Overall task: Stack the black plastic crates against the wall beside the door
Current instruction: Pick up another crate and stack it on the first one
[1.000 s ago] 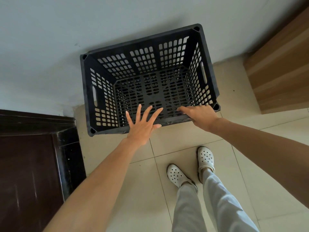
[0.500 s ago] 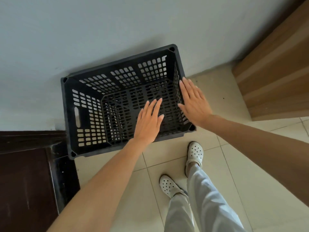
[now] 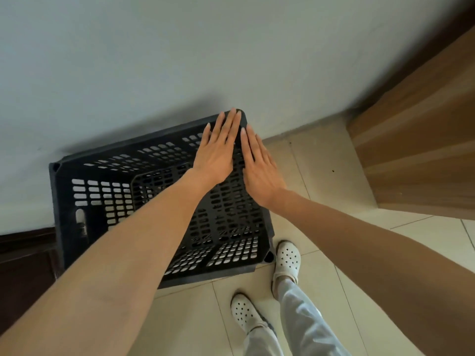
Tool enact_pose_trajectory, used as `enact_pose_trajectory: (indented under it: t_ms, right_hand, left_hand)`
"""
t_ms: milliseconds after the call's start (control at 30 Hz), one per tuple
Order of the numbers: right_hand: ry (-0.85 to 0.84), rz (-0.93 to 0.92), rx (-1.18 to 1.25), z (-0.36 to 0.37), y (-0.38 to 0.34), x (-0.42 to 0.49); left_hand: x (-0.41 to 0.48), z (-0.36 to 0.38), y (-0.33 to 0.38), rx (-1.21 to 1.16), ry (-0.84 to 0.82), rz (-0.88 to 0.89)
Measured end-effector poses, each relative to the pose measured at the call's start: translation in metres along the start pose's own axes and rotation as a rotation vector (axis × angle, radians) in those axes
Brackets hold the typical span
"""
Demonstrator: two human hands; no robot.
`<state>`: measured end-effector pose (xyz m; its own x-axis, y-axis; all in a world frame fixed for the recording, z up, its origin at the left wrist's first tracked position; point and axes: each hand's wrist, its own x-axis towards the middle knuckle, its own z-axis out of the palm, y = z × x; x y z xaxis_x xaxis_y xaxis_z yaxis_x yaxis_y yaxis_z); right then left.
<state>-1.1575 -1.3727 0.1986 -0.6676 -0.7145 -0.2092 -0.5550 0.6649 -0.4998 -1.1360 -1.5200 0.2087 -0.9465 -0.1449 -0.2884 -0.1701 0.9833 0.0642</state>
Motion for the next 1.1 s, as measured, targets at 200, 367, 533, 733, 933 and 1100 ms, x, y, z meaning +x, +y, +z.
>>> enact_pose_trajectory:
  t_ms: [200, 367, 533, 733, 933, 1100]
  right_hand:
    - [-0.046, 0.011, -0.022, 0.001, -0.001, 0.001]
    - [-0.111, 0.048, -0.087, -0.005, -0.006, 0.002]
    - [-0.042, -0.005, -0.204, -0.012, -0.01, -0.004]
    - [-0.103, -0.251, -0.384, 0.001, -0.075, 0.017]
    - [-0.201, -0.446, -0.403, 0.051, -0.202, 0.066]
    - [-0.276, -0.601, -0.445, 0.11, -0.304, 0.094]
  left_hand:
    - [-0.001, -0.008, 0.007, -0.024, -0.126, -0.035]
    - [0.0, -0.025, 0.0, -0.049, -0.164, -0.002]
    - [-0.042, -0.019, -0.029, -0.118, 0.007, -0.008]
    - [-0.12, 0.006, -0.115, -0.075, 0.014, -0.058]
    - [-0.209, 0.025, -0.218, -0.082, 0.075, -0.245]
    - [-0.268, 0.051, -0.271, -0.286, 0.112, -0.626]
